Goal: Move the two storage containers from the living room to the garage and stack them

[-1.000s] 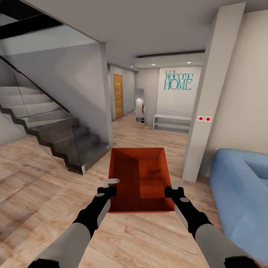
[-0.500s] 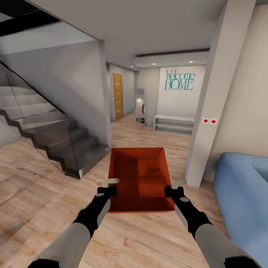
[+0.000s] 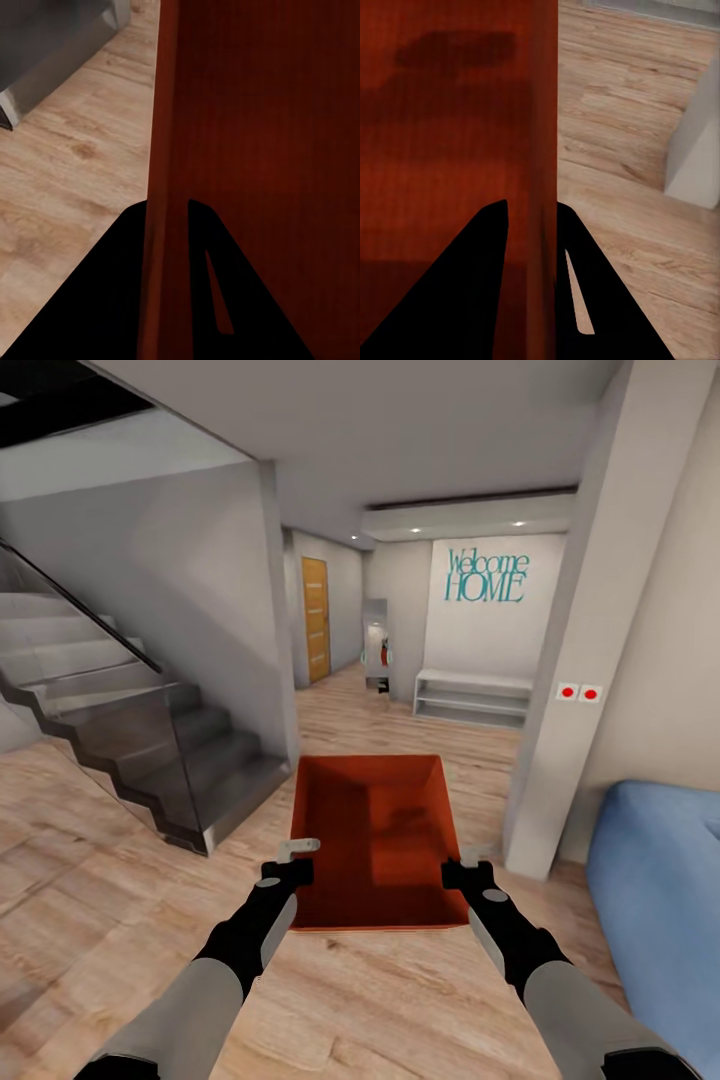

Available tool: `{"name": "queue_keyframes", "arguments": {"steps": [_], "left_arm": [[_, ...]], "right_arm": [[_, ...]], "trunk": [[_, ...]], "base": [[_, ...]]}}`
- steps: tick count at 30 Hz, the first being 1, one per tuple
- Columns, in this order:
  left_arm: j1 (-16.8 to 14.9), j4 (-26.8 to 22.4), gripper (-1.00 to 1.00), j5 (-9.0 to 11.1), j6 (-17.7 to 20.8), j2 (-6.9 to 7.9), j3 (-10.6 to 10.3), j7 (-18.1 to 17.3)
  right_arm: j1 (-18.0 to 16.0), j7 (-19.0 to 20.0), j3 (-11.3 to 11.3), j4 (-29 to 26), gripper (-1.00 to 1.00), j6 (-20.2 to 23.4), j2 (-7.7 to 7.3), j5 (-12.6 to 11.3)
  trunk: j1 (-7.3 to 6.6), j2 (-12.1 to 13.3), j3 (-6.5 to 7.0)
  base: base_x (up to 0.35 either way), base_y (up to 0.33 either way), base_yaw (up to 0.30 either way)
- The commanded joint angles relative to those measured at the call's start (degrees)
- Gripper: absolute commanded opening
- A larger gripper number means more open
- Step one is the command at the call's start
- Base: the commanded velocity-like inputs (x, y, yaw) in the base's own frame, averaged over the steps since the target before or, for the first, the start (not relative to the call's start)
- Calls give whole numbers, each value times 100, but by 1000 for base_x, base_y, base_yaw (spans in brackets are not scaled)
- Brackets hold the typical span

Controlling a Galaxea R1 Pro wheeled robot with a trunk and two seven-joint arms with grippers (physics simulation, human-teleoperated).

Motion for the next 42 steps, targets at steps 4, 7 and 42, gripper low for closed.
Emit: {"name": "queue_keyframes", "arguments": {"steps": [4,7,42], "left_arm": [[3,-4,-100,81,31,-1,-29,66],[3,-3,-100,74,31,-1,-29,66],[3,12,-100,73,31,-1,-20,66]], "right_arm": [[-4,-13,-6,-13,-100,2,7,8],[-4,-12,-6,-15,-100,-12,2,15],[-4,-2,-12,-61,-100,-20,2,17]], "trunk": [[5,-4,-2],[5,-4,-2],[5,-4,-2]], "base": [[322,0,0],[322,0,0],[322,0,-1]]}}
